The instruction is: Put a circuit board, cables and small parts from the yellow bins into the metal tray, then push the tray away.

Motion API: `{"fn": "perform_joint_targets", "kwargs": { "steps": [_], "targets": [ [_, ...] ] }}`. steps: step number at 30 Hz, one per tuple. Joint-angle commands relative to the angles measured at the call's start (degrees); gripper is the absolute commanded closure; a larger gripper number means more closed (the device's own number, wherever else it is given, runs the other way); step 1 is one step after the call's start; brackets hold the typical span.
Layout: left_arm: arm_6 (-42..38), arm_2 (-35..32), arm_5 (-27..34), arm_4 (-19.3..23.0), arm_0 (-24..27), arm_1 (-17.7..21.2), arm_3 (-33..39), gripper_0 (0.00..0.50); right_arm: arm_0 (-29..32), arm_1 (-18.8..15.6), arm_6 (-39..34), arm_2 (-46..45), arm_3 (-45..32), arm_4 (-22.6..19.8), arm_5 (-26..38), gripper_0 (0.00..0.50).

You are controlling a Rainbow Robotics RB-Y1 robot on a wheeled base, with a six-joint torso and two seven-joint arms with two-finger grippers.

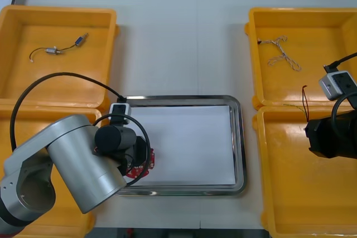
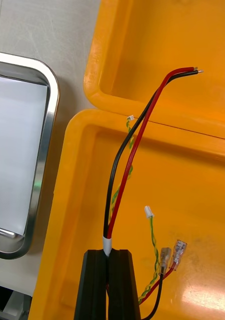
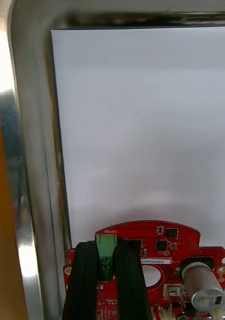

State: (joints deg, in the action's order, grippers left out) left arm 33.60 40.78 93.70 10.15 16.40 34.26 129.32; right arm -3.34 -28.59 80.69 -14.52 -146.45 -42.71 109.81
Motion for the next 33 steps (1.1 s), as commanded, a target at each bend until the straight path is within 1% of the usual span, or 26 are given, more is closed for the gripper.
{"fn": "perform_joint_targets", "kwargs": {
  "steps": [1, 11, 19, 29, 30, 31, 32, 33],
  "targets": [
    [4.10, 1.94, -1.42, -0.66, -1.02, 0.20, 0.76, 0.500, -0.79, 0.72, 2.45, 0.72, -0.50, -0.01, 0.19, 0.500],
    [4.81, 2.29, -1.77, -1.10, -1.64, 0.72, -0.12, 0.500, -0.79, 0.72, 2.45, 0.72, -0.50, -0.01, 0.19, 0.500],
    [5.33, 2.29, -7.75, -3.03, -1.46, 0.46, -5.22, 0.500, -0.79, 0.72, 2.45, 0.72, -0.50, -0.01, 0.19, 0.500],
    [5.25, 2.29, -7.75, -3.12, -1.46, 0.37, -5.57, 0.499, -0.79, 0.72, 2.45, 0.72, -0.50, -0.01, 0.19, 0.500],
    [5.25, 2.29, -7.75, -3.12, -1.46, 0.37, -5.57, 0.480, -0.79, 0.72, 2.45, 0.72, -0.50, -0.01, 0.19, 0.500],
    [5.16, 2.29, -7.75, -3.12, -1.46, 0.37, -5.48, 0.391, -0.79, 0.72, 2.45, 0.72, -0.50, -0.01, 0.19, 0.500],
    [5.07, 2.29, -7.75, -3.12, -1.46, 0.37, -5.48, 0.289, -0.79, 0.72, 2.45, 0.72, -0.50, -0.01, 0.19, 0.500],
    [5.07, 2.29, -7.66, -3.12, -1.46, 0.37, -5.48, 0.257, -0.79, 0.72, 2.45, 0.72, -0.50, -0.01, 0.19, 0.500]
  ]
}}
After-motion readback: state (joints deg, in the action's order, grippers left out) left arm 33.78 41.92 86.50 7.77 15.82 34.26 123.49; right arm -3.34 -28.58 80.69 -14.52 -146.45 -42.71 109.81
